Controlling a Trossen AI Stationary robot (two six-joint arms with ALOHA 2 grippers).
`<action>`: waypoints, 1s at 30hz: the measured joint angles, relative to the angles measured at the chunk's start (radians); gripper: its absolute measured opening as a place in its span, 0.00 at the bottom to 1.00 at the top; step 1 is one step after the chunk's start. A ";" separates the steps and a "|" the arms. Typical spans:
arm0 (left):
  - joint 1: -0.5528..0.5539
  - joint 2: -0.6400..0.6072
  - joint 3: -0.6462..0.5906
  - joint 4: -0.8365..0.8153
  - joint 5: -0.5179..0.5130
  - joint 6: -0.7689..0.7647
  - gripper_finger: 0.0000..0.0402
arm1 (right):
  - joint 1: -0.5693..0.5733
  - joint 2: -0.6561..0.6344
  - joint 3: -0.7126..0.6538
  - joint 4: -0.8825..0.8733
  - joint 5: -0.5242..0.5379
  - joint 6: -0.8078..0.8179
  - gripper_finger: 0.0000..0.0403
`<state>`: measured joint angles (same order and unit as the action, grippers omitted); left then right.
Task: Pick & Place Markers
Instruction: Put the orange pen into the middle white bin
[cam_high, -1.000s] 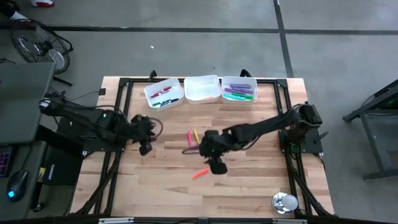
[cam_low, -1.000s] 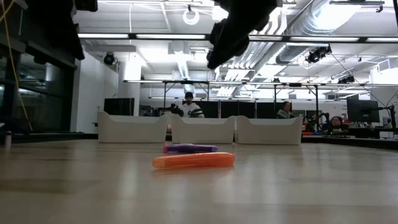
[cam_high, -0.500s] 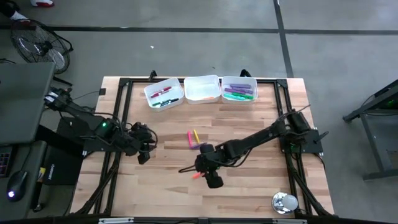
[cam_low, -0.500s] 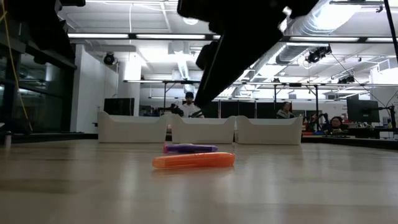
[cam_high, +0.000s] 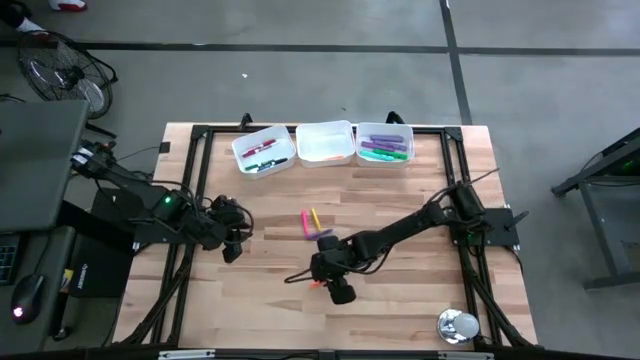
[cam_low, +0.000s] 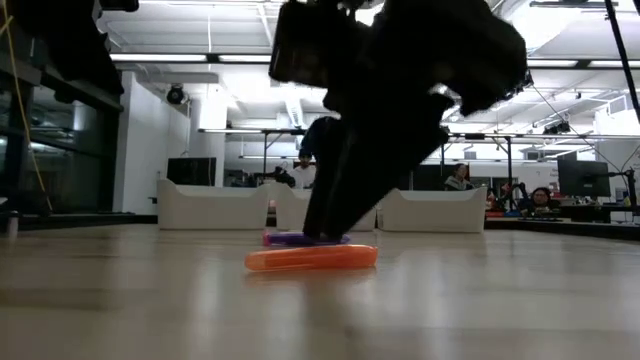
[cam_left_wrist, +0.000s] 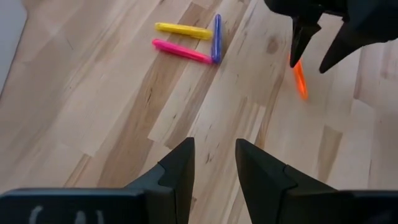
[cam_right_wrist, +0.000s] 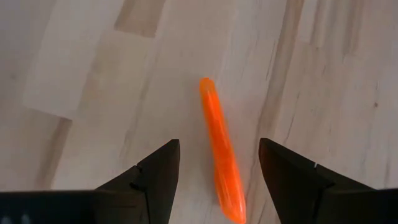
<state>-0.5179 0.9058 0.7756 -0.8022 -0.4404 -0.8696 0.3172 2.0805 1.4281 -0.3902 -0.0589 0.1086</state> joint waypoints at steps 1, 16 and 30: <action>0.000 0.000 0.000 0.000 0.000 0.000 0.29 | 0.000 0.003 0.000 -0.002 0.002 -0.005 0.52; 0.000 0.000 0.000 0.000 0.001 -0.019 0.29 | 0.000 0.012 0.003 0.015 0.037 -0.099 0.52; 0.000 0.000 0.001 -0.002 0.003 -0.026 0.29 | 0.028 0.072 0.009 -0.013 0.042 -0.107 0.42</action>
<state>-0.5175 0.9058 0.7765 -0.8040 -0.4371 -0.8959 0.3453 2.1525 1.4370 -0.4031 -0.0169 0.0012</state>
